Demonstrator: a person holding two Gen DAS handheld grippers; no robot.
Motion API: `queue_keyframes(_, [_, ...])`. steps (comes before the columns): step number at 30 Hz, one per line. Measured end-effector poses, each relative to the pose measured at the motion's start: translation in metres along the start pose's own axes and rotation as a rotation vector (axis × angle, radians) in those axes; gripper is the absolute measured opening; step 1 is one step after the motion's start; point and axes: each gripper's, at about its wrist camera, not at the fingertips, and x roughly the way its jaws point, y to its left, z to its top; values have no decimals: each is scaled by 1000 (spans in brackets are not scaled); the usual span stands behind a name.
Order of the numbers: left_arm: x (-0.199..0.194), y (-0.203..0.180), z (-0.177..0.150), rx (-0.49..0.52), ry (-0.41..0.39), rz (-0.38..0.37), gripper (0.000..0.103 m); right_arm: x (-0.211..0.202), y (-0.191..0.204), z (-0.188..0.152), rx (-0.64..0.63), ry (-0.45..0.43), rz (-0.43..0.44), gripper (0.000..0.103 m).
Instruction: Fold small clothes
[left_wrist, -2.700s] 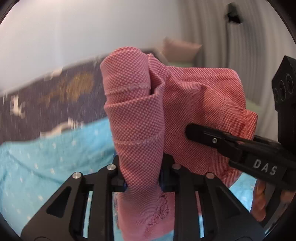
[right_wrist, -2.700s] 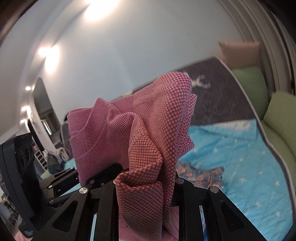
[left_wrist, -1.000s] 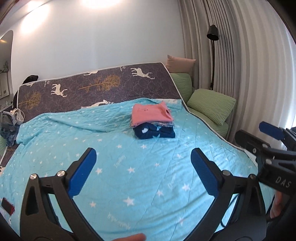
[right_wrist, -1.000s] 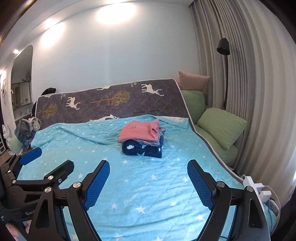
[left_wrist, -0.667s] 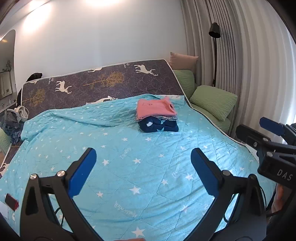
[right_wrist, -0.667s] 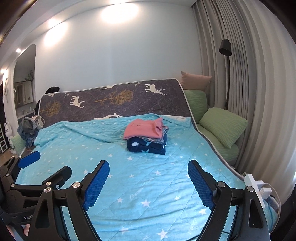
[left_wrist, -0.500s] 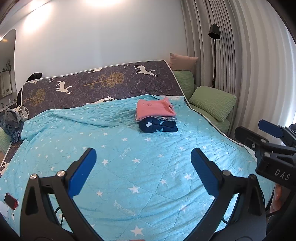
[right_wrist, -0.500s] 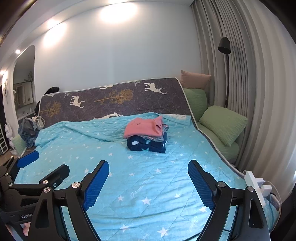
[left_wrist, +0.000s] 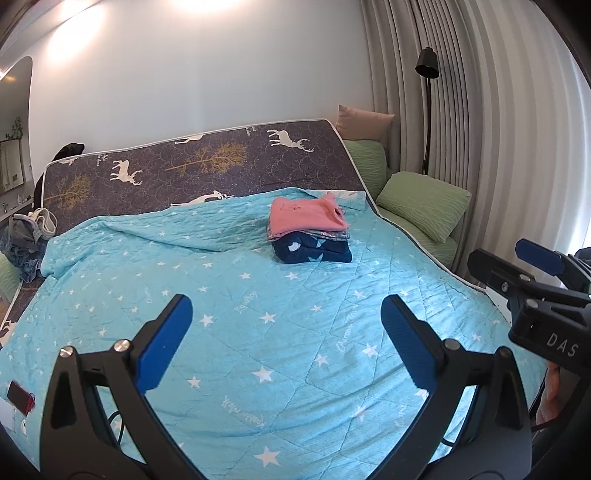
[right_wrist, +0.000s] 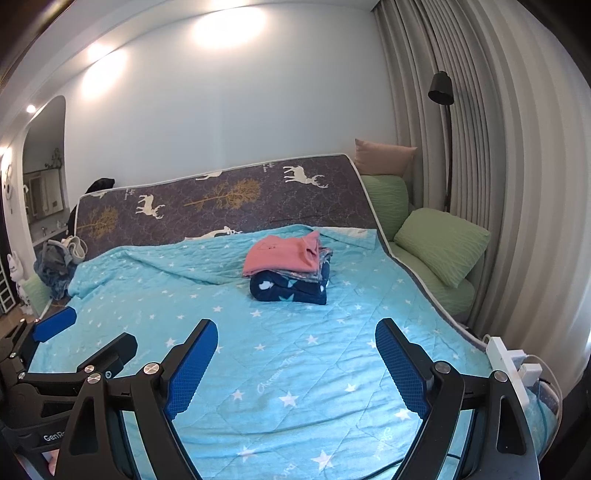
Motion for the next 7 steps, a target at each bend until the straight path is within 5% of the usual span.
queue_keyframes(7, [-1,1,1,-2,2,13,102,0,1,0,3,4,2,89])
